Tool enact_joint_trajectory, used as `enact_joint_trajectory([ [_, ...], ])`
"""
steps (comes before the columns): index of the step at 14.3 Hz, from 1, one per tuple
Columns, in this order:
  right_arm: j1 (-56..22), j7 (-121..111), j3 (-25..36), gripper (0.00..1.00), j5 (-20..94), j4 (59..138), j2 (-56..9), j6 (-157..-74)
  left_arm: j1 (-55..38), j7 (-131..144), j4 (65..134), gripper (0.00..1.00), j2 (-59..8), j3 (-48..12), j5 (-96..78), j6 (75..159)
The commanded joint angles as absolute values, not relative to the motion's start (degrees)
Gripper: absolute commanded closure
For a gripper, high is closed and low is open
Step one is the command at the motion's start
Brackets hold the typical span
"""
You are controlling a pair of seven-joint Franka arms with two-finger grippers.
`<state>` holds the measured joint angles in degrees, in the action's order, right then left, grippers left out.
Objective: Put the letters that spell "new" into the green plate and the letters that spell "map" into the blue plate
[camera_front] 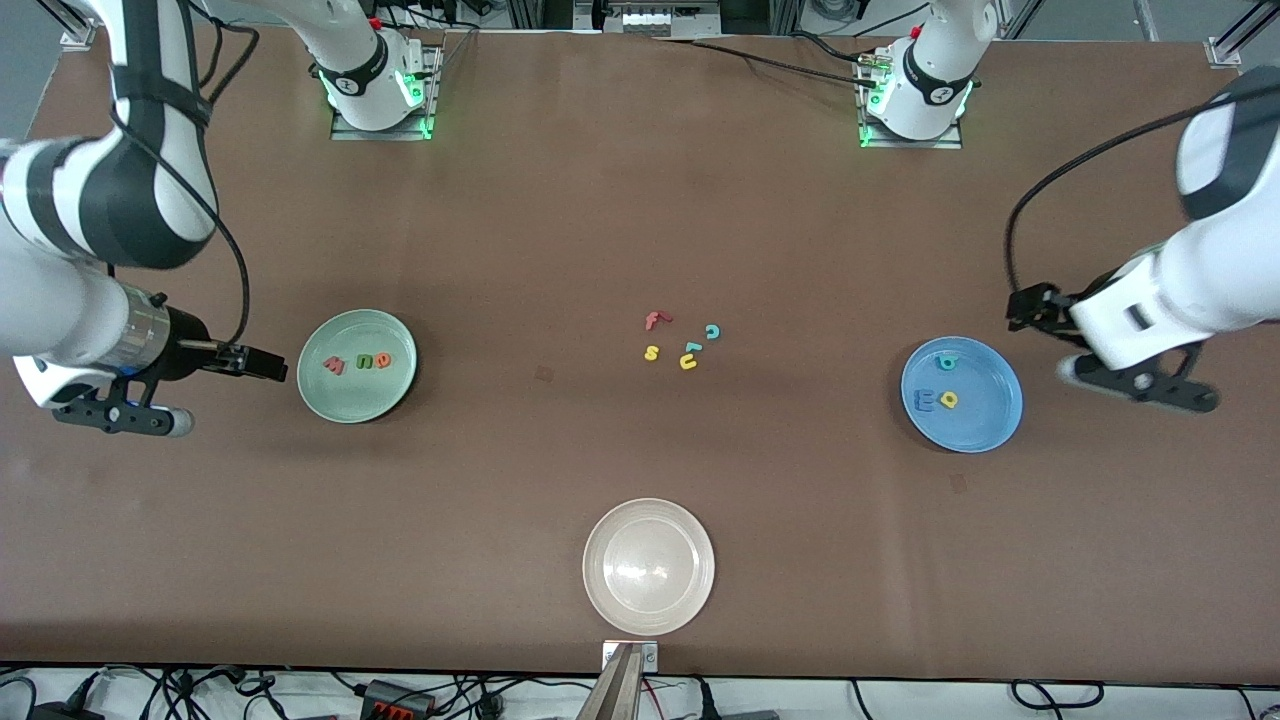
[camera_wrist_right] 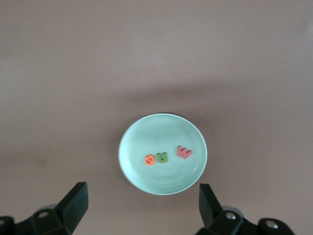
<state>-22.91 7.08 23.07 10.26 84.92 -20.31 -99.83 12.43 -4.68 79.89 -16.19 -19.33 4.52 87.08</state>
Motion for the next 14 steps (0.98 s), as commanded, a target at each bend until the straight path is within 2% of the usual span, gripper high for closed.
enact_joint_trajectory([
  [1, -15.8, 9.0, 15.1, 0.00, 3.2, 85.5, -14.4, -99.0, 5.0, -4.7, 88.6, 0.00, -8.6, -7.3, 0.1, 93.2],
  [3, -7.5, 8.1, 8.6, 0.00, -0.1, 85.2, -12.3, -99.1, -0.4, -4.6, 96.1, 0.00, -2.3, -1.5, 0.1, 101.3],
  [5, 1.5, 6.9, 2.8, 0.00, -0.1, 84.0, -9.9, -98.4, -1.6, -4.6, 103.3, 0.00, 2.4, -0.3, 0.0, 110.7],
  [6, 2.9, 6.8, 2.5, 0.00, 0.2, 84.0, -9.1, -98.1, -1.8, -4.2, 104.0, 0.00, 3.2, -0.2, 0.0, 111.4],
  [7, 3.2, 6.0, 3.1, 0.00, 0.3, 84.1, -8.7, -97.6, -2.5, -2.8, 104.1, 0.00, 3.9, -0.2, 0.0, 110.4],
  [9, 2.5, 1.4, 6.3, 0.00, 0.0, 84.1, -7.8, -95.6, -2.7, 1.6, 103.6, 0.00, 4.5, -0.2, 0.0, 102.7],
  [11, 2.6, 0.6, 6.8, 0.00, 0.2, 84.1, -7.5, -95.3, -3.2, 3.5, 102.2, 0.00, 4.5, -0.2, -0.1, 97.2],
  [14, 2.9, 0.7, 6.0, 0.00, -0.1, 84.4, -7.4, -94.8, -3.3, 4.0, 101.3, 0.00, 3.9, -0.2, -1.0, 96.6],
])
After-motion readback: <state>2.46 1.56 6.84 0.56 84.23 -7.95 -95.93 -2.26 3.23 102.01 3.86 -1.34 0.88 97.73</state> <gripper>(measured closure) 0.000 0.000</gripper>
